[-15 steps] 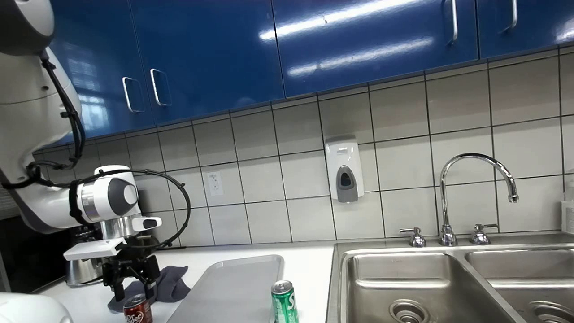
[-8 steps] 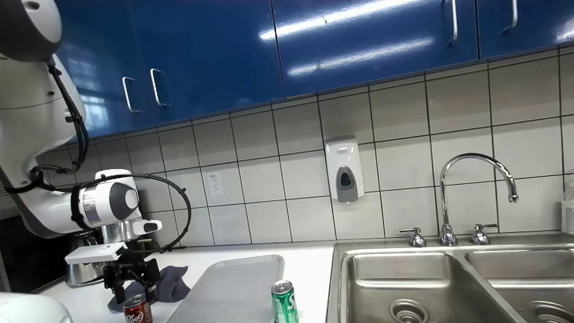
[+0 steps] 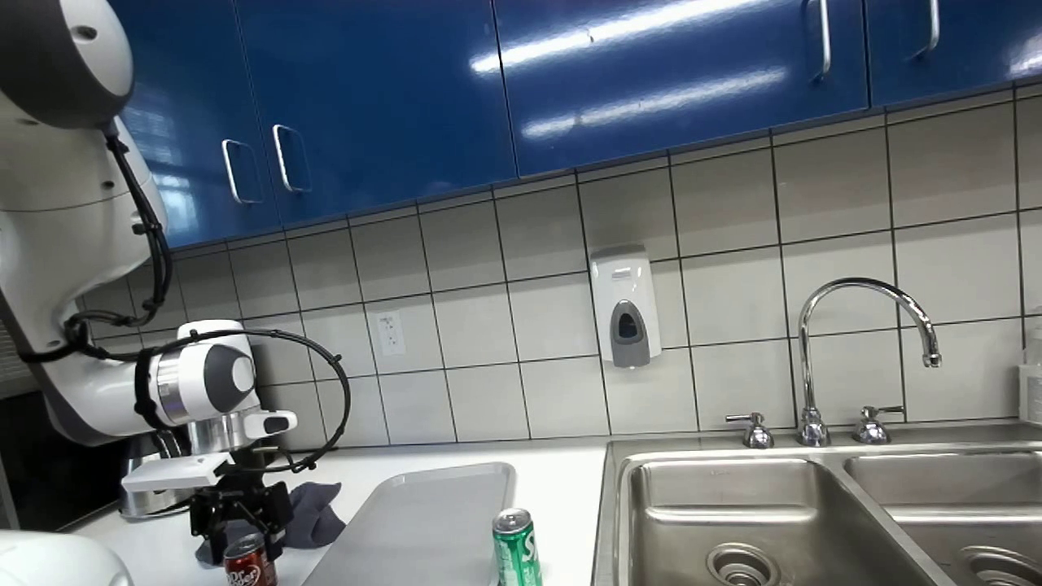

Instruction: Put the cans on the tray

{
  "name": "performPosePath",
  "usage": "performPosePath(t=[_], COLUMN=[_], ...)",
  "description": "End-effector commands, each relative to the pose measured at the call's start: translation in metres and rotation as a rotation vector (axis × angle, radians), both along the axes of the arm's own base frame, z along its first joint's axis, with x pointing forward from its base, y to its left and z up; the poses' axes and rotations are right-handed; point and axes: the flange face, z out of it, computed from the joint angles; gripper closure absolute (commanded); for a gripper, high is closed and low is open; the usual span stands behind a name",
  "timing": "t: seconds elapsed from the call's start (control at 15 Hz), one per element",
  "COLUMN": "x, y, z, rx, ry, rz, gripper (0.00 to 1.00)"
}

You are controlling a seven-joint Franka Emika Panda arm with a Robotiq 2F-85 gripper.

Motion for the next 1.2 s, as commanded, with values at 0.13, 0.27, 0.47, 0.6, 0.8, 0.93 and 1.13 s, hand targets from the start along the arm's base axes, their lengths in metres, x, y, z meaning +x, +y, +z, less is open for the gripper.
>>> performPosePath(t=[0.13, 0.27, 0.47, 0.6, 0.8, 0.93, 1.13], x=[-0.0029, -0.0040, -0.0037, -0.0025, -0.0004, -0.0003, -0.0001], y=[0.0068, 0.0070, 0.0053, 0.0038, 0.0019, 0.0014, 0.0017], z=[-0.0079, -0.0093, -0.0107, -0.0111, -0.0124, -0.0128, -0.0135], rx=[-0.007, -0.009, -0.013, -0.015, -0.016, -0.014, -0.010], ry=[-0.004, 0.000, 0.001, -0.003, -0.004, -0.002, -0.003], rz=[-0.001, 0.001, 0.001, 0.000, -0.003, -0.004, 0.000], gripper=[0.00, 0.00, 0.00, 0.00, 0.00, 0.00, 0.25])
